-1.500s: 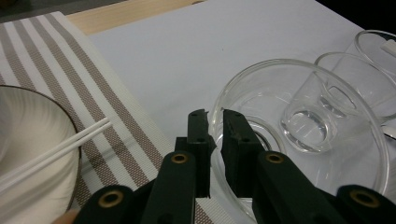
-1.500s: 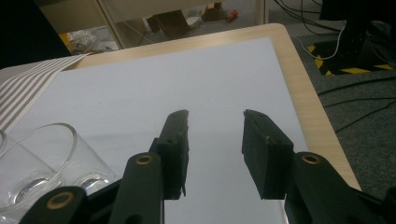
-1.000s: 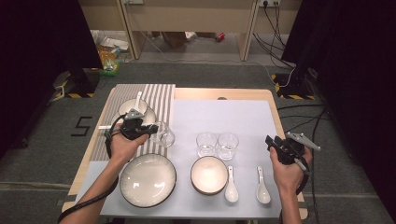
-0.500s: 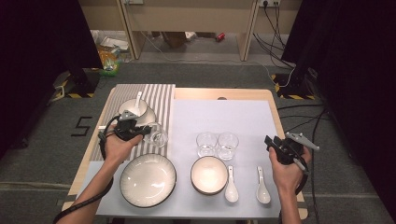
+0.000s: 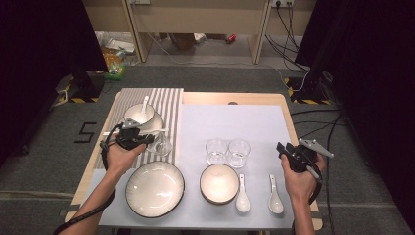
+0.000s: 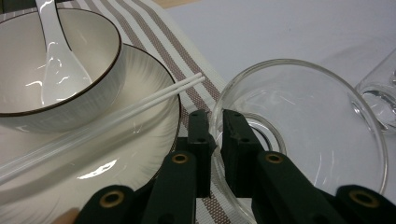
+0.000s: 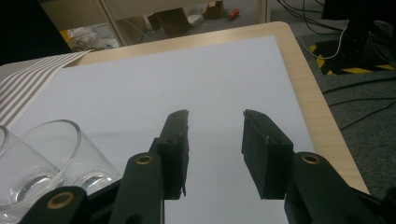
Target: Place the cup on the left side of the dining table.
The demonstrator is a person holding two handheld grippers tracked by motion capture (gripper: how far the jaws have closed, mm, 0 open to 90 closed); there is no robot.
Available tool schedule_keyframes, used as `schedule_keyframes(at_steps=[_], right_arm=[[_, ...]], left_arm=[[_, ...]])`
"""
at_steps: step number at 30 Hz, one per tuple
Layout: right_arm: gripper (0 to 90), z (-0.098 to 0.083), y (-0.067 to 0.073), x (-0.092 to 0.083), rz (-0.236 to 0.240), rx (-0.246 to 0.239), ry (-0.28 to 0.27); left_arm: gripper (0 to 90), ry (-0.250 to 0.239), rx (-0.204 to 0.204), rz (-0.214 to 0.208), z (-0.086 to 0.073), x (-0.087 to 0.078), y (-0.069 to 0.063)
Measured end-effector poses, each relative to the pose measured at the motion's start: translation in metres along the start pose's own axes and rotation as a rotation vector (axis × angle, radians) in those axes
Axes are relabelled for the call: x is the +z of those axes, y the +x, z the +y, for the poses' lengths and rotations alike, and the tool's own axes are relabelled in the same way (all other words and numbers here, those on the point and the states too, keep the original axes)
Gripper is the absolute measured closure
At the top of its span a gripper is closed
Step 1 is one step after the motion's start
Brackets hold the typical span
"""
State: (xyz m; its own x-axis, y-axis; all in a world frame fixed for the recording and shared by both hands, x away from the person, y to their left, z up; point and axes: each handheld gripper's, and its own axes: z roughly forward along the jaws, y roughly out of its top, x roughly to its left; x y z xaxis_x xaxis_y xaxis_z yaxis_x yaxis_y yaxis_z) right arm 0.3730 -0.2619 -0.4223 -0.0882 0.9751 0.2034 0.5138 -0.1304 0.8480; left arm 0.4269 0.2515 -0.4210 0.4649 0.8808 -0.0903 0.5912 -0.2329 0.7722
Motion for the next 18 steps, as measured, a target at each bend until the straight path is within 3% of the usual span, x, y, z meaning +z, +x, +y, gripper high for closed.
schedule_keyframes(at_steps=[18], right_arm=[[61.4,-0.001,0.001,0.001,0.001,-0.004,0.004]], left_arm=[[81.4,0.044,-0.021,0.019,-0.009,0.016,0.005]])
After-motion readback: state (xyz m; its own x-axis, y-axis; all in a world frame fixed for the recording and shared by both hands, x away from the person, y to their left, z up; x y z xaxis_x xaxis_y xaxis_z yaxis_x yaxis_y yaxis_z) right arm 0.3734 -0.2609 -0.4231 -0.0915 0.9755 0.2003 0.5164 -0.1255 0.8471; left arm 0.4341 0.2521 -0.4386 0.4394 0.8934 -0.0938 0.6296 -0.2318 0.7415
